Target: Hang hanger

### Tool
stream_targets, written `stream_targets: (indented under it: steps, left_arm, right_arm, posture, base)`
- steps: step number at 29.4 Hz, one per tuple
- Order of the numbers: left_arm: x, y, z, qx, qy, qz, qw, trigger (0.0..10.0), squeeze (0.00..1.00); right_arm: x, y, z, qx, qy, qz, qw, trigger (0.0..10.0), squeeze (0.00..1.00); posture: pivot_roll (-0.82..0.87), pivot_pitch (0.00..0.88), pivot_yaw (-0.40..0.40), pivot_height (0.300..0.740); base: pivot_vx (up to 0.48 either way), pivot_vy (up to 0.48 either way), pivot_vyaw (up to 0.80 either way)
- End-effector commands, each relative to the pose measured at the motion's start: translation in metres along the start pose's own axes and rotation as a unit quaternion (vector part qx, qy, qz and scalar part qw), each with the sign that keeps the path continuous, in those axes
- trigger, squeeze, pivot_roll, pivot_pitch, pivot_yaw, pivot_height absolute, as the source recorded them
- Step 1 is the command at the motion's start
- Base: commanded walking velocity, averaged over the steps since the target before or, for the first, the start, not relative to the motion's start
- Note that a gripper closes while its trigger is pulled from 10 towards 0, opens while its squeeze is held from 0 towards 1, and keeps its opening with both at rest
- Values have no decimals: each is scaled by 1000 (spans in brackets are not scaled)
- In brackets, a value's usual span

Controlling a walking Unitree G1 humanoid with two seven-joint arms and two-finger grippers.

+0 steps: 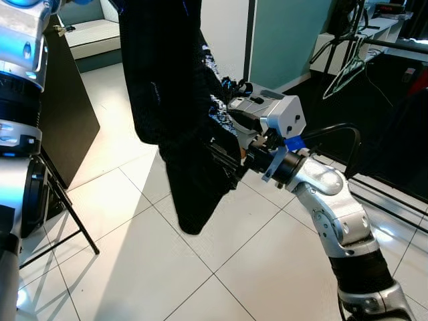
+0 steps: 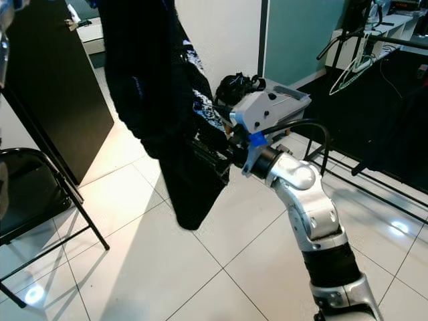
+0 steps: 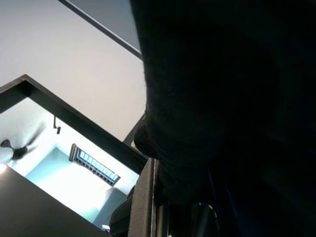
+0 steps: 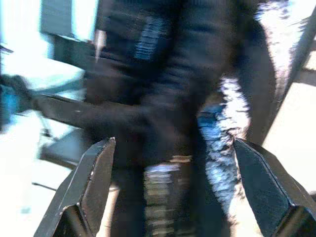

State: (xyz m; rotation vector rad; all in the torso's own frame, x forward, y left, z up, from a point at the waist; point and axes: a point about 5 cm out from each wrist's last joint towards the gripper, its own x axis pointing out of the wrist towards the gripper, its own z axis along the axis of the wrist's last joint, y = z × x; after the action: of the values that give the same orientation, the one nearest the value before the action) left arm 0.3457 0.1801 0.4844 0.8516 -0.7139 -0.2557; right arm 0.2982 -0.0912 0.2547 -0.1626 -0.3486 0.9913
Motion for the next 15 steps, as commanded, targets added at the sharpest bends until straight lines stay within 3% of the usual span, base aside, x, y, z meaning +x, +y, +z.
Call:
stream_targets:
  steps: [1,7,15]
  left_arm:
    - [1,10,11,5,-22,16,1000,0,0]
    - [4,9,15,2,-30,16,999,0,0]
    - [7,9,24,-1,-47,15,999,0,0]
  right_arm:
    - [3,11,1,19,-6,35,999,10000,0]
    - [3,10,-3,17,-2,24,1000,10000,0]
    - [8,-8,-8,-44,31,-49,997,10000,0]
  posture:
    - [68,0,71,735]
    - [64,0,74,735]
    - [67,0,72,735]
  base:
    - [0,0,0]
    - [0,0,0]
    - [0,0,0]
